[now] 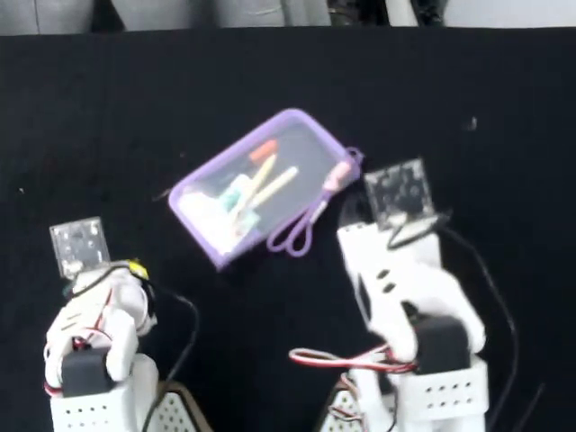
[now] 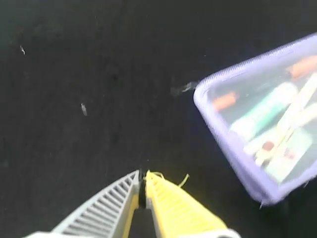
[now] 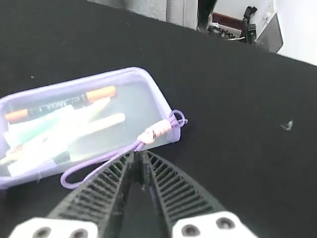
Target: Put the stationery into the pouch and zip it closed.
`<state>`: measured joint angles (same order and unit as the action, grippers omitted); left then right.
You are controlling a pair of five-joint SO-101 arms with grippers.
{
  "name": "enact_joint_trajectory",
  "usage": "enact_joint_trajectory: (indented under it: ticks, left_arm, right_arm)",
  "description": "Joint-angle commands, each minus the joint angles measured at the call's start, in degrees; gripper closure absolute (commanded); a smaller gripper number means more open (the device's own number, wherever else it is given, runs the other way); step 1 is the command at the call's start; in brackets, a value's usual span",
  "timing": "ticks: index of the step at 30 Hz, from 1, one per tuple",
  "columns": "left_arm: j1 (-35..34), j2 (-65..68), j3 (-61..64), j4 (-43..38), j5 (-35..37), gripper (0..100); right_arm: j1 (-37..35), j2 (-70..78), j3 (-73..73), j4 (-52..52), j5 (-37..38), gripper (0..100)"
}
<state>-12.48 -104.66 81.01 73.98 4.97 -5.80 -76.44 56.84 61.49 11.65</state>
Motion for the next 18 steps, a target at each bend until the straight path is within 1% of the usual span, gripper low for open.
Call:
enact_joint_trajectory:
  ticks: [1,5,7,9,12,18]
  left_arm:
    - [-0.22,0.09,3.56,-0.88,0.26,97]
    - [0.04,0.09,7.34,0.53,0.26,97]
    - [0.13,0.09,7.96,1.41,0.26,97]
    - [-0.04,0.09,8.40,1.49,0.26,97]
    - [-0.31,0.09,10.86,0.88,0.09,97]
    - [-0.57,0.09,16.22,-1.49,-0.09,97]
  right_arm:
    - [3.96,-8.13,9.54,-5.01,-0.09,98.7]
    - [13.10,-16.40,18.15,-9.67,-0.09,98.7]
    - [16.00,-20.88,22.64,-10.37,-0.09,98.7]
    - [16.35,-25.63,27.21,-10.11,-0.09,98.7]
    - [16.26,-32.22,32.66,-7.03,0.00,98.7]
    - [16.62,-31.52,36.35,-3.60,0.00,98.6]
